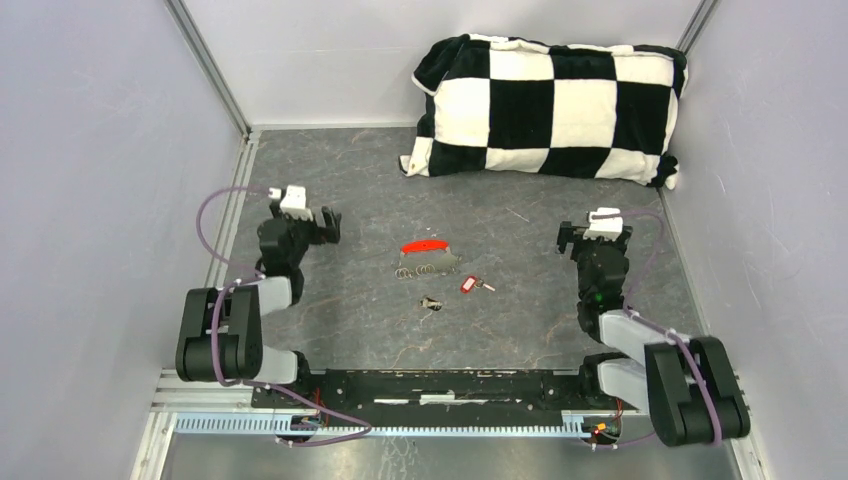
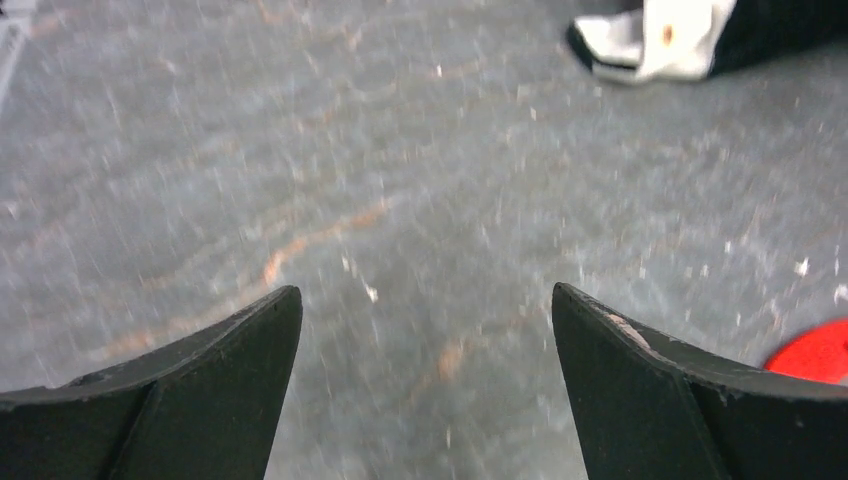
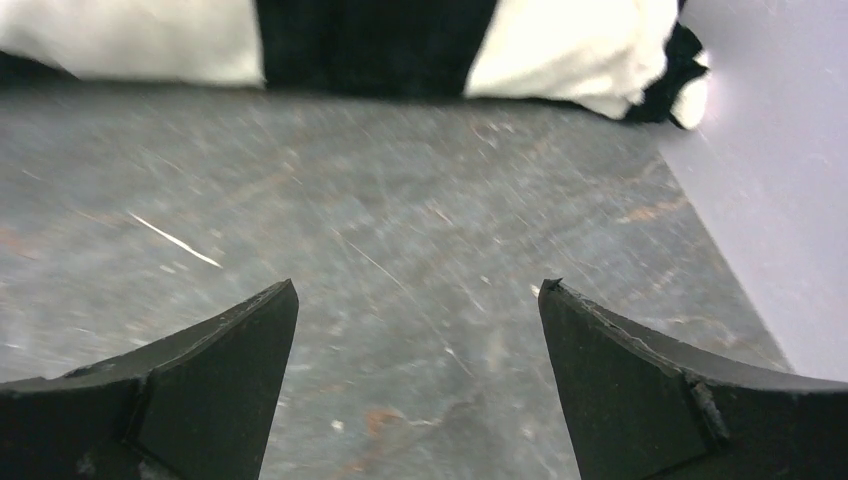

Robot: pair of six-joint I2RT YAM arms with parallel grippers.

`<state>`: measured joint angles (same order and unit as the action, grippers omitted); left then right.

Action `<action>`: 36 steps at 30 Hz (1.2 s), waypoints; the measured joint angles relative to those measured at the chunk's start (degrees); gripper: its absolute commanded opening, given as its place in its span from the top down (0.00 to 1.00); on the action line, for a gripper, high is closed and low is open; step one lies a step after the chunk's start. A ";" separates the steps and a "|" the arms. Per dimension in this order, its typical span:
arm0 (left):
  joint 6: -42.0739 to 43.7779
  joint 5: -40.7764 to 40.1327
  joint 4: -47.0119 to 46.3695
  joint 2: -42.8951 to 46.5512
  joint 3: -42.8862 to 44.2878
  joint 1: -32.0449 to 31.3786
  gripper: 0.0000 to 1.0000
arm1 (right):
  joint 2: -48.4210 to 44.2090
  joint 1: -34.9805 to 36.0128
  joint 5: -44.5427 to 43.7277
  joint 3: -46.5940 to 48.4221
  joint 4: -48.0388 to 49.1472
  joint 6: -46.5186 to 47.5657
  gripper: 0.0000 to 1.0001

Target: Put the keys on the keyring

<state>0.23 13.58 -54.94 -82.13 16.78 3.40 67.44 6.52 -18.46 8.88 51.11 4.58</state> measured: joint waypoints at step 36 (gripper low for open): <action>14.19 16.65 79.84 -0.44 38.84 -0.92 0.00 | 26.71 33.64 10.19 36.04 -42.88 -42.05 0.40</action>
<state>14.41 30.24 24.91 -82.56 55.61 2.48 94.15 40.16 -8.27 44.93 8.23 -37.47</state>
